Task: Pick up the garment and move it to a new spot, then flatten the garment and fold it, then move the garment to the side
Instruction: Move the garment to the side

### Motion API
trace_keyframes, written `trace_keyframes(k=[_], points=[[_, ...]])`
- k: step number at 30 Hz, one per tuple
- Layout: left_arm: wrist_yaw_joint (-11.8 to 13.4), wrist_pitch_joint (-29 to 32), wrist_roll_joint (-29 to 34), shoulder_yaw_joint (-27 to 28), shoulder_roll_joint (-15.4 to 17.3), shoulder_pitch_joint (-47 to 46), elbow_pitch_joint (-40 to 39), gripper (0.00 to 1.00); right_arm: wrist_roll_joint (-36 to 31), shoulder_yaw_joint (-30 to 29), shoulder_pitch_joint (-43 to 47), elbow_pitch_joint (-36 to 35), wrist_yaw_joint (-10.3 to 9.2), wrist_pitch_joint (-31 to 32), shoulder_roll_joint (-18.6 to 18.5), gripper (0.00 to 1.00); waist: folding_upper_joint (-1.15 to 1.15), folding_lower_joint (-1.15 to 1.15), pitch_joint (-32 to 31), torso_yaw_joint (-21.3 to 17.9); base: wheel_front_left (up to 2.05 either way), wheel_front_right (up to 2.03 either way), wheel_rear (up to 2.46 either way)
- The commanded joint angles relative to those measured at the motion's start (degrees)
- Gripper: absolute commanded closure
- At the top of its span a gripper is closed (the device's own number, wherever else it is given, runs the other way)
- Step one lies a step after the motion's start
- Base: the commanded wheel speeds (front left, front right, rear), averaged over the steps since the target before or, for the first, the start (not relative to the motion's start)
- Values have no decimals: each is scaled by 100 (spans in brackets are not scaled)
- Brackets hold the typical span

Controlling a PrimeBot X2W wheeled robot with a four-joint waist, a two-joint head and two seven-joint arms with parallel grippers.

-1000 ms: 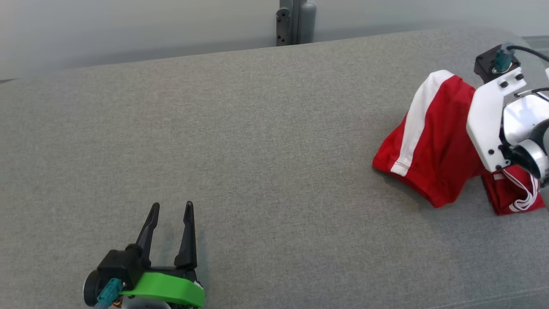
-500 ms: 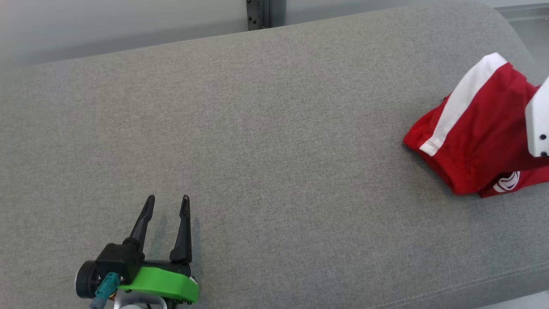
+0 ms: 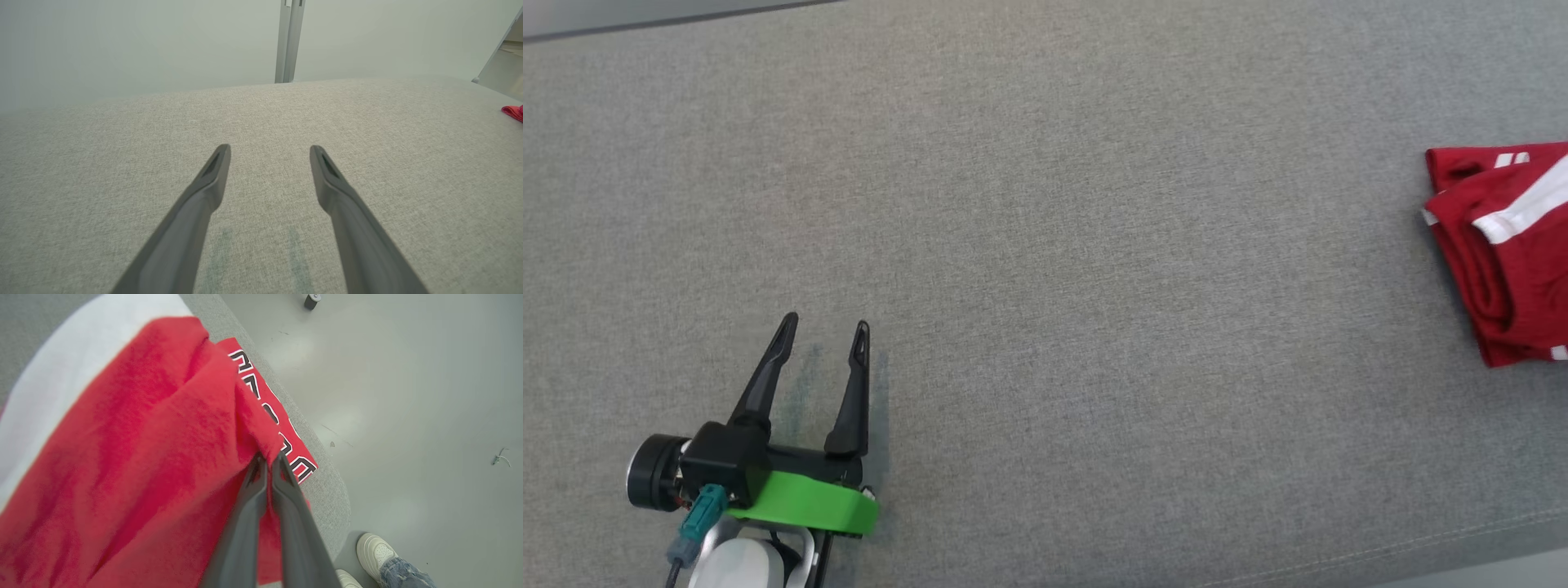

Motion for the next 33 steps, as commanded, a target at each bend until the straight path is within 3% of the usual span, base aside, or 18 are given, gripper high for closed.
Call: trace_keyframes(k=[1,5,6,7,14,19,25,33], points=[[-15,-14,51,4,51,-132,-71,0,-205,-171,-101,56,-11,-188,2,100,0,0,241,184,0,0,0],[-24,-15,46,-16,60,-193,-211,0,-739,-656,-260,277,-12,-875,15,100,0,0,377,268,0,0,0],[-25,-14,45,-21,60,-204,-223,0,-832,-709,-279,377,-11,-992,29,54,0,0,388,279,0,0,0],[-26,-14,37,-23,60,-204,-236,0,-901,-804,-297,514,-11,-1112,59,0,0,0,396,287,0,0,0],[12,-14,-21,21,-3,-158,-187,0,-1335,-1135,-549,1231,-11,-2046,81,0,0,0,251,279,0,0,0],[5,-15,-173,141,-98,-22,-373,0,-759,-1124,-624,1890,-11,-2941,32,0,0,0,-78,311,0,0,0],[8,-14,-210,249,-128,319,-250,0,167,-333,-274,2267,-11,-3824,185,0,0,0,-687,326,0,0,0],[70,-15,-351,502,-195,761,8,0,1405,973,864,1432,-11,-4312,505,0,0,0,-1362,320,0,0,0]])
